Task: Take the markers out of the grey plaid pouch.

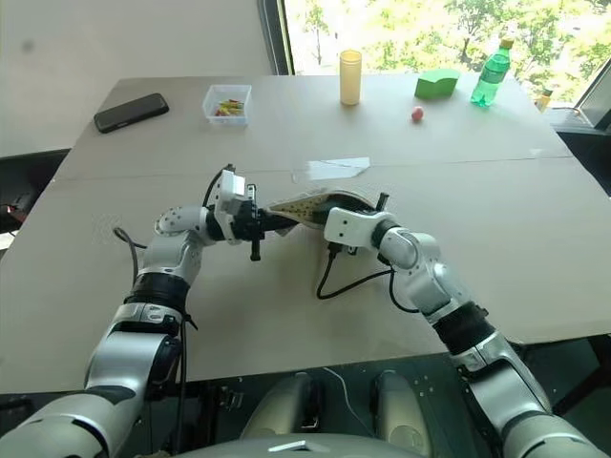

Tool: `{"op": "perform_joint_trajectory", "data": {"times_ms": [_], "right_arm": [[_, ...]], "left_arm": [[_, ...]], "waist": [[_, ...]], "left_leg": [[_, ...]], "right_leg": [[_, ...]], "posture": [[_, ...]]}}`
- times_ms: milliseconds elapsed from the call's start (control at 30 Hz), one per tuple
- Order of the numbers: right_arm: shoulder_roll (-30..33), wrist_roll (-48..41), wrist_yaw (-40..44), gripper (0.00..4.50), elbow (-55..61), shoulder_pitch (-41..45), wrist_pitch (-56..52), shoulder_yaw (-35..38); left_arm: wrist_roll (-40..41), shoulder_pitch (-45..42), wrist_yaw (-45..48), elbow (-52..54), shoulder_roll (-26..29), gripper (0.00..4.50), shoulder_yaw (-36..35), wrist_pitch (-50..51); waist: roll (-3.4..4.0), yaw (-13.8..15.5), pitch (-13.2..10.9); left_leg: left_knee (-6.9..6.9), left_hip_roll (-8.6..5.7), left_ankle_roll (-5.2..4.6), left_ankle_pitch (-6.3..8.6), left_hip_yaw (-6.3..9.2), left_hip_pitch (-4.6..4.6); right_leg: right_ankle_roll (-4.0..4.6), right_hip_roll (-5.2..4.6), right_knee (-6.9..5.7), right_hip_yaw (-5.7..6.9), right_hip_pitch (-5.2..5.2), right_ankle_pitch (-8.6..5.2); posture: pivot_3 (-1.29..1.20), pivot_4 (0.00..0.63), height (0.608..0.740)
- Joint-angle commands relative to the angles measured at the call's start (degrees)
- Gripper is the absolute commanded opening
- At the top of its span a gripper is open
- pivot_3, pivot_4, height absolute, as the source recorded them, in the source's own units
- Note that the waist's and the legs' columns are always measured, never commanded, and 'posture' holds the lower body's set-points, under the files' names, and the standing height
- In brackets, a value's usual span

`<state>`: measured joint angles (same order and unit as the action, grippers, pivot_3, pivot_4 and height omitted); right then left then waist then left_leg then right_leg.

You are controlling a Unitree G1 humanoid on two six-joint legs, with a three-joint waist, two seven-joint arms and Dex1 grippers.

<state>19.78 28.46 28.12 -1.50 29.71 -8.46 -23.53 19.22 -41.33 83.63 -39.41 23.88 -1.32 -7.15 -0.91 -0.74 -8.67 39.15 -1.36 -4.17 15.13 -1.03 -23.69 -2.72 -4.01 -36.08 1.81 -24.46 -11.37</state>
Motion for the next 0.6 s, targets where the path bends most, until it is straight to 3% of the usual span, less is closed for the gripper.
{"op": "perform_joint_trajectory", "data": {"times_ms": [33, 367, 600], "right_arm": [[1.52, -2.01, 3.05, 0.05, 7.98, -0.80, -3.43, 3.70], [4.67, -6.78, 9.92, 0.05, 21.17, -4.47, -8.79, 6.29], [2.97, -21.86, 13.32, 0.05, 34.19, -6.73, -16.77, 16.48]], "left_arm": [[0.24, -2.26, 0.62, -2.64, -0.06, 0.00, -1.43, -4.16], [-0.06, -5.60, 0.57, -7.92, -1.12, 0.00, -1.32, -5.93], [-0.20, -5.09, 1.29, -8.06, -1.66, 0.00, -1.08, -7.75]], "waist": [[0.00, 0.11, 0.00], [-0.01, 0.11, 0.00], [-0.02, 0.30, -0.01]], "left_leg": [[0.00, -0.01, 0.00, 0.00, 0.00, -0.01], [0.01, -0.01, -0.04, 0.02, 0.02, -0.04], [0.03, 0.00, -0.04, 0.02, 0.03, -0.05]], "right_leg": [[0.00, -0.01, 0.00, 0.00, 0.00, 0.00], [-0.01, -0.01, 0.06, 0.04, 0.01, 0.00], [-0.01, -0.02, 0.06, 0.04, 0.01, 0.00]], "posture": [[0.00, 0.150, 0.740], [0.00, 0.150, 0.740], [0.00, 0.150, 0.740]]}}
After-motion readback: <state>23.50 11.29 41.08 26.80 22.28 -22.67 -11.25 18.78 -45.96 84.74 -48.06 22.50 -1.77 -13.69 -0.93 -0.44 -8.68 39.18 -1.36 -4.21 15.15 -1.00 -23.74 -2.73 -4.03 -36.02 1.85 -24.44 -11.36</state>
